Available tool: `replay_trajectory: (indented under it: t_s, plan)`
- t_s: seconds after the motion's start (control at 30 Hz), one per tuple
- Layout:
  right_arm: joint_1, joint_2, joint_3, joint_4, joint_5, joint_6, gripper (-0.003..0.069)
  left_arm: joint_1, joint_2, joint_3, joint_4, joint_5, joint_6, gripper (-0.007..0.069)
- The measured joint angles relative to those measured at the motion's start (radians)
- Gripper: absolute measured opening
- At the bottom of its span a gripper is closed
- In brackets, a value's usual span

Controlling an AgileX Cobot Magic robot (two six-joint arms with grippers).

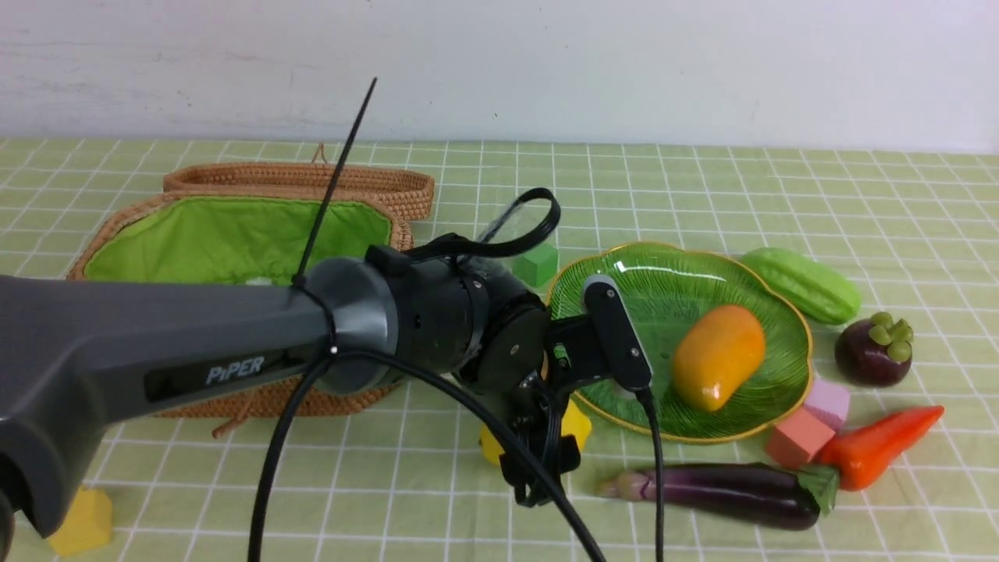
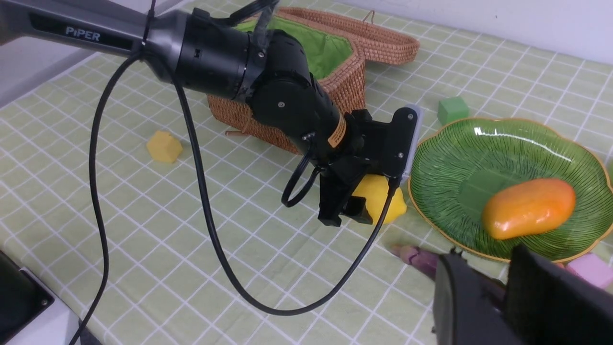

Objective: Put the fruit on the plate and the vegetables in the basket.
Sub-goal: Grab a lemon with your left arm and place it on the plate on the right

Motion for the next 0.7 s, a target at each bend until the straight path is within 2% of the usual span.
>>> replay_trajectory:
  t_s: [0.27,0.43,0.53,0.7]
  plan:
    - [0.0,0.0,0.0,-0.001,-0.007,0.0,0.0163,0.0,-0.09,0.008,-0.008,0.181,-0.001,0.0561]
    - [0.0,0.0,0.0,-0.001,-0.049,0.0,0.0163,0.0,-0.199,0.008,-0.018,0.202,-0.082,0.0561]
    - [0.0,0.0,0.0,-0.01,-0.102,0.0,0.0163,0.0,-0.249,0.008,-0.018,0.159,-0.157,0.0561]
    - [0.0,0.0,0.0,-0.054,-0.183,0.009,0.0163,0.0,-0.263,0.008,-0.025,-0.023,-0.294,0.0561]
